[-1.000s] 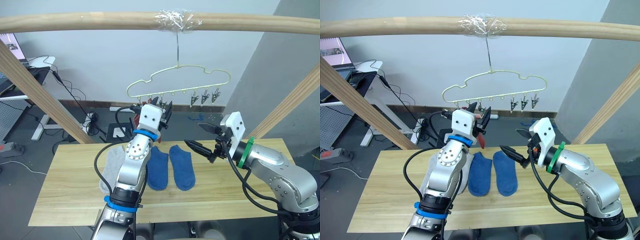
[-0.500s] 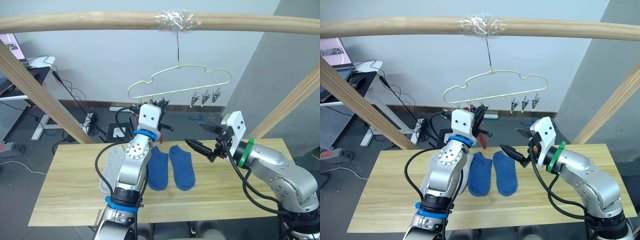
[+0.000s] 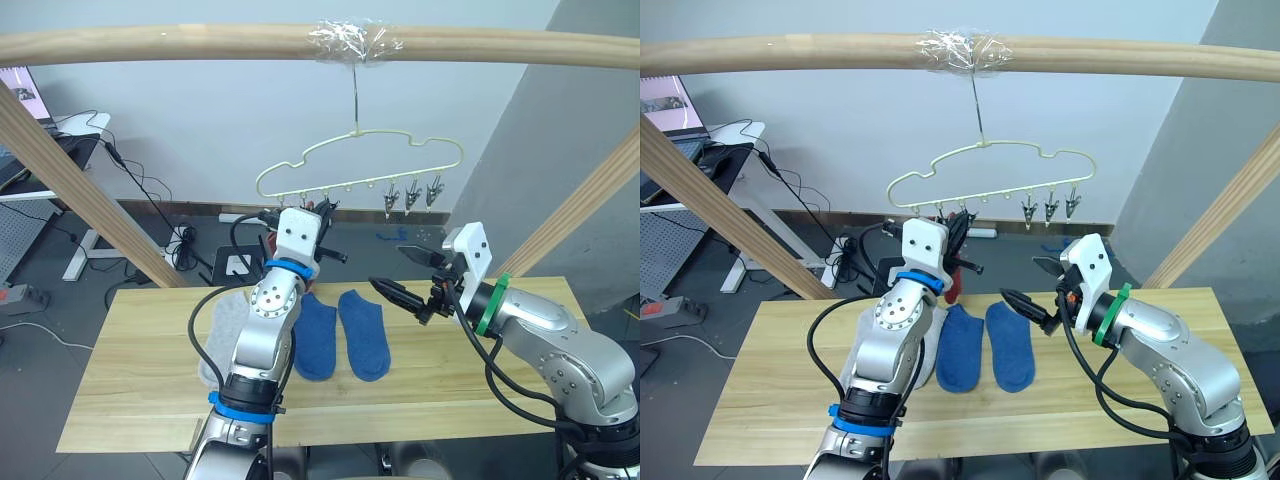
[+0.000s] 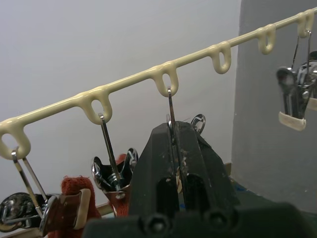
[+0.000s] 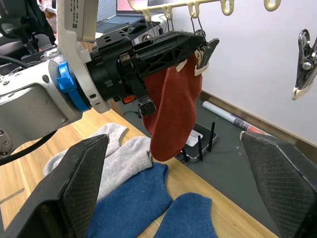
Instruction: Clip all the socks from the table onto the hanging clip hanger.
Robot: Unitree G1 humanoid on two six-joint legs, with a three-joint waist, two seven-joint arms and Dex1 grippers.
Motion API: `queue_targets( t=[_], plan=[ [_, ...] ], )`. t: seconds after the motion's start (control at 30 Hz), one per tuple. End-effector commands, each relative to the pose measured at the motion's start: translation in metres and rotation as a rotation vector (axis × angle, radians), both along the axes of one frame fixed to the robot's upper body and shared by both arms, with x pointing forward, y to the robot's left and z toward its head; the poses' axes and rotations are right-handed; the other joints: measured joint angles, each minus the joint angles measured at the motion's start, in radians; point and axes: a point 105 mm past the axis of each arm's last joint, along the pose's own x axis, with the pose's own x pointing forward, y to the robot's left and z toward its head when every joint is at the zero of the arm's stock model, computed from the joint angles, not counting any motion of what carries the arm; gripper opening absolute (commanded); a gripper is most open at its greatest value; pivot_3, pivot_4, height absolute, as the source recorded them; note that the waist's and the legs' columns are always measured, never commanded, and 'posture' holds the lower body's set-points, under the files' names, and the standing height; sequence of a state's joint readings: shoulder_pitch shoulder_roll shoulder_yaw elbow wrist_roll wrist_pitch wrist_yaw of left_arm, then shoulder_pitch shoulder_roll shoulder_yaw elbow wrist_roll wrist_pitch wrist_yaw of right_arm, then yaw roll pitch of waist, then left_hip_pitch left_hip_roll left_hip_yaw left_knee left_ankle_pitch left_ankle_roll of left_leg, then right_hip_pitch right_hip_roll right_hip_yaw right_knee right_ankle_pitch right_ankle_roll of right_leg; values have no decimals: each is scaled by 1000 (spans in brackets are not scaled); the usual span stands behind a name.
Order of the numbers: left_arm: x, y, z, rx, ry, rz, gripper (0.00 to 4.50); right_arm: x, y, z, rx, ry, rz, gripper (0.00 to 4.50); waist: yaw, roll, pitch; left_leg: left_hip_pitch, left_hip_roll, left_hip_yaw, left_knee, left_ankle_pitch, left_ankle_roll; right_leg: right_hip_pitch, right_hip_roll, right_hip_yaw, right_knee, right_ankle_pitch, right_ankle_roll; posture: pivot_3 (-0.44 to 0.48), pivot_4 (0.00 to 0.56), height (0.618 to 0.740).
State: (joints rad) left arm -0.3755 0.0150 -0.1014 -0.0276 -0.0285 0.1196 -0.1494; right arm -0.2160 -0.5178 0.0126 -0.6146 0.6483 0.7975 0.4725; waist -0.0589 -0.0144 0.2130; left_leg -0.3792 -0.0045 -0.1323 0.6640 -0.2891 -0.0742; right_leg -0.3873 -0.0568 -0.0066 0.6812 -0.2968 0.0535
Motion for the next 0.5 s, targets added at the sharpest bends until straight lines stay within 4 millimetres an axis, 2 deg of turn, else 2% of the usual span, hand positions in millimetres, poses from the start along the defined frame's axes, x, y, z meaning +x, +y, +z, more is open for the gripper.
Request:
queue_targets(
  t=[0.03,0.2,0.5],
  plan=[
    [-4,-3,12,21,-65,-10,658,-5,2,12,12,-54,11,4500,0,0,0,0,0,0,0,0,0,0,0,0,0,0,0,-155,178,740],
    [-3,-3,12,33,-69,2,2109,-4,1,11,11,-51,5,4500,0,0,0,0,0,0,0,0,0,0,0,0,0,0,0,-155,181,740],
    [-3,-4,13,29,-75,-2,2109,-5,0,9,9,-47,1,4500,0,0,0,0,0,0,0,0,0,0,0,0,0,0,0,-155,180,740]
  ],
)
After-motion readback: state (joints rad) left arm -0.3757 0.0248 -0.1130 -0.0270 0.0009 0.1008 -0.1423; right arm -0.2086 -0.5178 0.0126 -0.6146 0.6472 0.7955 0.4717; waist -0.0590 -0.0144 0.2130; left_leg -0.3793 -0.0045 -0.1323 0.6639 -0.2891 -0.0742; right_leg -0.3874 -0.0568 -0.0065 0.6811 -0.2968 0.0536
